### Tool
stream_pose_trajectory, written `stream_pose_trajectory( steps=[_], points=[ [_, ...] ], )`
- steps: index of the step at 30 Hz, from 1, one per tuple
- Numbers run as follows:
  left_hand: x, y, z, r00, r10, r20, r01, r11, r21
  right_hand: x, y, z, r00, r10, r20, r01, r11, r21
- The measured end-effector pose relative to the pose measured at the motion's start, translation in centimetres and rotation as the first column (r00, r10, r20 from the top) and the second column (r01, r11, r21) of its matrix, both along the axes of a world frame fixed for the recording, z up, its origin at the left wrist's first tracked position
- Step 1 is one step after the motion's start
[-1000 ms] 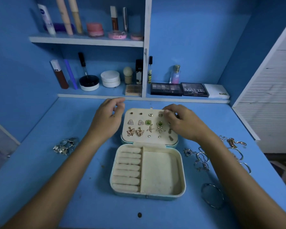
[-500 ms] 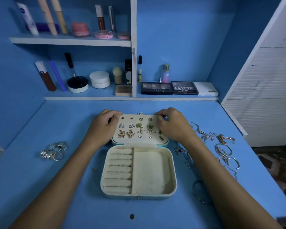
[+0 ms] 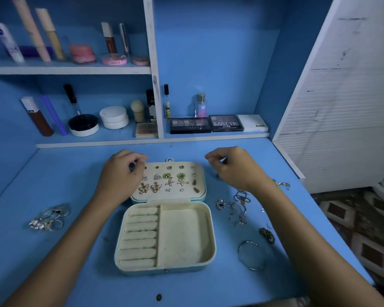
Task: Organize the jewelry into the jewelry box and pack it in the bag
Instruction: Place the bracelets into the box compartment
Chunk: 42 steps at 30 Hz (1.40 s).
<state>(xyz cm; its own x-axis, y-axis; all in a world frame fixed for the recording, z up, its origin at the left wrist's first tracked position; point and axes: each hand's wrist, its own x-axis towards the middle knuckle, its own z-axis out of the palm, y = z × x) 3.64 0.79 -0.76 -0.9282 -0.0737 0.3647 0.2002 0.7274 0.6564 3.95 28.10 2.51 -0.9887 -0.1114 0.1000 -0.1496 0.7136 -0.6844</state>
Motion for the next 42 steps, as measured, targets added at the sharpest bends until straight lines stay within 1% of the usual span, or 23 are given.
stream_pose_trajectory(
  steps=[4,9,13,16,18,22,26,30,33,38,42],
  points=[
    [0.1,2.3,1.5,0.997,-0.058,-0.045,0.055,0.997,-0.057,1.7,3.1,1.2,0.999,-0.039,-0.015,0.039,0.999,0.011],
    [-0.1,6.7,3.3,0.962,-0.271,-0.023,0.267,0.957,-0.113,4.2,6.2,1.8,0.998,-0.067,-0.017,0.068,0.994,0.081],
    [-0.8,10.6,3.5,0.899,-0.435,0.047,0.434,0.877,-0.206,6.3,8.1,2.0,0.993,-0.118,0.012,0.115,0.984,0.135],
    [-1.0,13.3,3.2,0.829,-0.545,0.126,0.557,0.784,-0.275,7.9,9.0,1.9,0.991,-0.129,0.045,0.122,0.984,0.127],
    [-1.1,14.8,3.1,0.787,-0.587,0.188,0.615,0.725,-0.311,9.0,9.2,1.7,0.991,-0.122,0.046,0.114,0.981,0.160],
    [-1.7,17.2,2.9,0.755,-0.598,0.269,0.653,0.648,-0.392,11.2,8.9,1.1,0.994,-0.078,0.073,0.064,0.982,0.178],
    [-2.4,18.7,2.6,0.748,-0.587,0.310,0.661,0.609,-0.438,13.0,8.0,0.4,0.993,0.014,0.115,-0.035,0.983,0.178],
    [-2.7,19.4,2.2,0.758,-0.570,0.317,0.647,0.599,-0.471,14.0,7.3,-0.2,0.988,0.081,0.134,-0.106,0.975,0.195],
    [-2.7,19.6,1.9,0.767,-0.560,0.312,0.636,0.603,-0.482,14.1,6.9,-0.8,0.987,0.072,0.146,-0.104,0.969,0.224],
    [-2.7,19.9,1.9,0.782,-0.539,0.313,0.620,0.624,-0.476,14.1,6.3,-1.6,0.990,0.010,0.141,-0.052,0.952,0.303],
    [-2.7,20.2,2.1,0.780,-0.538,0.321,0.622,0.607,-0.495,14.2,5.5,-1.4,0.988,0.035,0.147,-0.094,0.904,0.417]
  ],
)
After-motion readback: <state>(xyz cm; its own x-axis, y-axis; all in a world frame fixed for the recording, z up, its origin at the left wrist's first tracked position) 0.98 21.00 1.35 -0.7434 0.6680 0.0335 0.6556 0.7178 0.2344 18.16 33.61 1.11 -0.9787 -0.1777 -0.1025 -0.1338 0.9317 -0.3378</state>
